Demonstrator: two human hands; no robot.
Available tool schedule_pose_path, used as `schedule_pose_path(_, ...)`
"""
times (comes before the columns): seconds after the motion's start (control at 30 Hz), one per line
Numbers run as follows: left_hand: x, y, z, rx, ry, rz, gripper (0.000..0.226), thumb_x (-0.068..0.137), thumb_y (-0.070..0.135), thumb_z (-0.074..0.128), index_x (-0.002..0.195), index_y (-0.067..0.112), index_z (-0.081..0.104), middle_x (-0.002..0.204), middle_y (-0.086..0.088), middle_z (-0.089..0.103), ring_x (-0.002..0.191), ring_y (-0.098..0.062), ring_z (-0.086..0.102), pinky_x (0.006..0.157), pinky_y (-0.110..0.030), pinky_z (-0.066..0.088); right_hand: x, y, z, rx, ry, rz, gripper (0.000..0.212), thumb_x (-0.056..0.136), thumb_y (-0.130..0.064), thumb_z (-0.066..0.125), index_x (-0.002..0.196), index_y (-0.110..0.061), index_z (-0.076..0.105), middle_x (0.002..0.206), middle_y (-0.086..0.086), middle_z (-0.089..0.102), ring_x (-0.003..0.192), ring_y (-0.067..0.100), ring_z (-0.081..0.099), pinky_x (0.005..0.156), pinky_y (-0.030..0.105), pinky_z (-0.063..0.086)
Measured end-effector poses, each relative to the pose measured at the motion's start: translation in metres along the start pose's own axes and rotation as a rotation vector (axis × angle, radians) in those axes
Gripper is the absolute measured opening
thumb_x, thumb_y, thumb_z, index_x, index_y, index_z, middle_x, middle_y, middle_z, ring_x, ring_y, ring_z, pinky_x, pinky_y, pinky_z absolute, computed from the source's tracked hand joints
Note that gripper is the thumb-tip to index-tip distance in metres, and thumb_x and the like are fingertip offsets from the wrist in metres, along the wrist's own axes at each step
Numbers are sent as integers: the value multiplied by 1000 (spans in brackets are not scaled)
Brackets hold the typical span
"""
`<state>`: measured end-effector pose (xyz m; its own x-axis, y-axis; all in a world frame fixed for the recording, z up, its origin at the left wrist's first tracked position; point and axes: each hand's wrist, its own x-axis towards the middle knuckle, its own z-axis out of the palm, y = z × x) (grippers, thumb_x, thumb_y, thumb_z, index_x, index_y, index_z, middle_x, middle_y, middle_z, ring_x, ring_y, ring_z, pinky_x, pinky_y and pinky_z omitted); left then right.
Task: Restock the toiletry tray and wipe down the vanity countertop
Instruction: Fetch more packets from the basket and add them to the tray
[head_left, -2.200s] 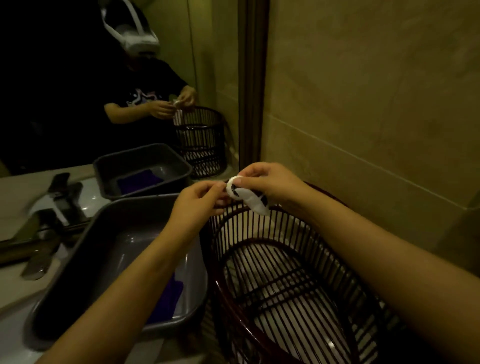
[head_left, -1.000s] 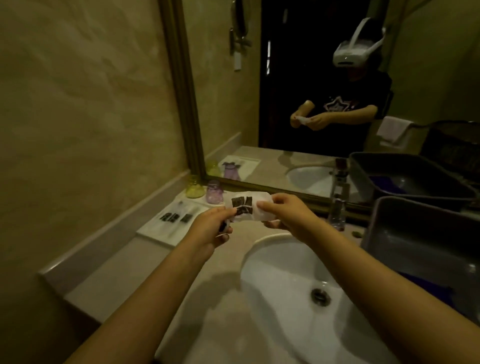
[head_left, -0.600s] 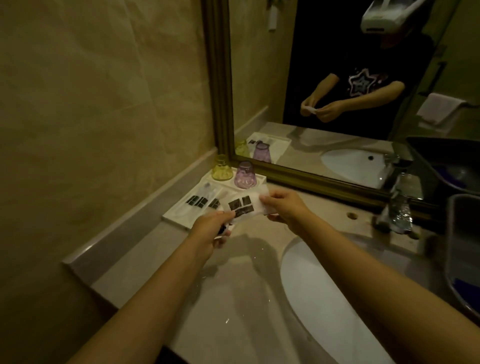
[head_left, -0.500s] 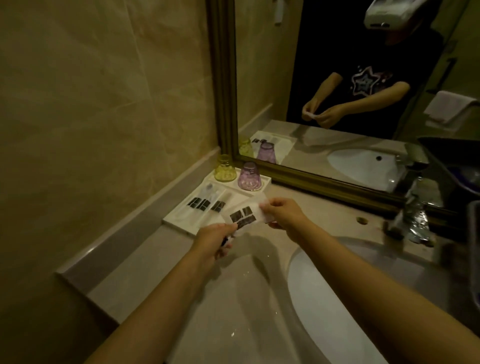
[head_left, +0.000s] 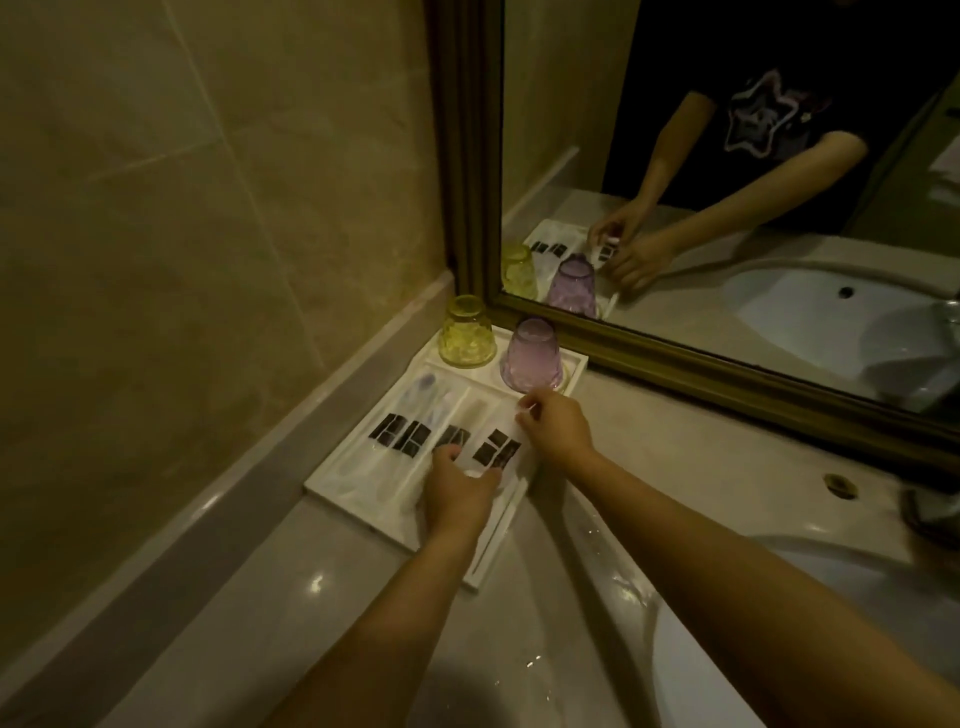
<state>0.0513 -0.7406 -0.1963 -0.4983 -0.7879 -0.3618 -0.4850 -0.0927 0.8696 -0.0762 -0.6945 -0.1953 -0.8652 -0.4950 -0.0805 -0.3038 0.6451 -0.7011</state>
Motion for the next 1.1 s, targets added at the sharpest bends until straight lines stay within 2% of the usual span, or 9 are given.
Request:
schedule_pose_path(0.1, 10, 1, 6, 84, 2, -27, 51, 74, 23, 71, 120, 18, 48, 99, 1, 54, 92, -26, 61, 83, -45, 55, 11, 7, 9, -164, 36, -76, 19, 91, -18, 52, 106, -15, 63, 106, 11, 66, 100, 26, 58, 94, 39, 45)
schedule_pose_path(0.3, 19, 1, 9, 274, -53, 17, 55, 76, 33, 69, 122, 16, 47, 121, -11, 57, 102, -31, 60, 84, -45, 54, 18, 20, 13, -410, 162, -265, 19, 90, -22, 49, 104, -17, 62, 112, 7, 58, 107, 23, 45, 90, 34, 31)
schedule_pose_path(0.43, 17, 1, 0, 262, -125, 40, 57, 73, 39, 70, 119, 17, 45, 115, -9, 59, 99, -28, 60, 85, -46, 54, 19, 19, 15, -446, 155, -255, 24, 91, -23, 48, 110, -17, 59, 117, 7, 55, 112, 24, 42, 94, 36, 30)
schedule_pose_path(0.53, 14, 0, -11, 167, -219, 21, 53, 72, 31, 74, 114, 19, 44, 107, -7, 60, 97, -27, 62, 86, -47, 54, 16, 16, 12, -419, 166, -231, 24, 90, -23, 49, 112, -16, 57, 119, 7, 54, 113, 25, 41, 94, 36, 30)
schedule_pose_path(0.63, 13, -5, -22, 137, -284, 38, 49, 74, 7, 67, 117, 18, 46, 98, -3, 56, 95, -26, 59, 88, -47, 52, 2, 9, 6, -305, 196, -284, 24, 90, -23, 52, 112, -16, 58, 116, 7, 55, 112, 24, 43, 94, 36, 31)
schedule_pose_path(0.77, 11, -5, -34, 86, -273, 79, 44, 74, -4, 60, 114, 14, 54, 96, -6, 61, 85, -23, 60, 81, -44, 54, -36, -6, 0, -185, -99, -534, 27, 86, -19, 57, 112, -14, 60, 102, 8, 61, 98, 25, 49, 86, 36, 38)
schedule_pose_path(0.9, 7, 0, -42, -87, -271, -7, 34, 80, -1, 56, 111, 13, 56, 108, -13, 60, 95, -29, 62, 85, -44, 54, -61, -13, -1, -182, -345, -519, 41, 83, -28, 62, 121, -17, 54, 109, 5, 59, 101, 20, 45, 88, 33, 38)
schedule_pose_path(1.0, 3, -1, -48, -152, -272, -41, 29, 84, 0, 49, 105, 16, 58, 109, -13, 61, 99, -30, 62, 88, -49, 53, -73, -16, 5, -153, -313, -482, 48, 79, -35, 69, 121, -19, 55, 108, 3, 59, 100, 17, 45, 85, 30, 38)
schedule_pose_path(1.1, 0, -8, -52, -169, -256, -31, 31, 80, 2, 56, 108, 15, 56, 102, -12, 62, 93, -30, 64, 83, -49, 55, -82, -14, 14, -180, -231, -460, 41, 77, -34, 71, 113, -17, 59, 106, 3, 61, 98, 18, 47, 83, 29, 39)
